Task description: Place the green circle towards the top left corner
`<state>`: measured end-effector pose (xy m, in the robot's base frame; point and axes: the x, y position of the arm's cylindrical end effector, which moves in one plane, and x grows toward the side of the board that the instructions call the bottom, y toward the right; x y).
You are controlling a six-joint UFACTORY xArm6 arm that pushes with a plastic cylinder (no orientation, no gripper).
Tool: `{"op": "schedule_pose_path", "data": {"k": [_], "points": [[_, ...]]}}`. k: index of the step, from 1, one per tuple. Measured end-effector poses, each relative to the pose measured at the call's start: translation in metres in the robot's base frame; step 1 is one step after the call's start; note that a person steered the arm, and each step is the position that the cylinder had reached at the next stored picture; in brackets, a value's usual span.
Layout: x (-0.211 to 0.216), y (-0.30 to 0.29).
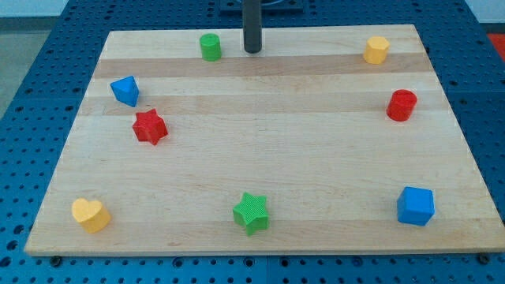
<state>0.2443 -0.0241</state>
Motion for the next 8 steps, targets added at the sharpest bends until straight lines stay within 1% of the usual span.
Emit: {"op": "schedule_pose_path", "data": {"k": [3, 8], "points": [[0.0, -0.028], [0.0, -0.116]]}}
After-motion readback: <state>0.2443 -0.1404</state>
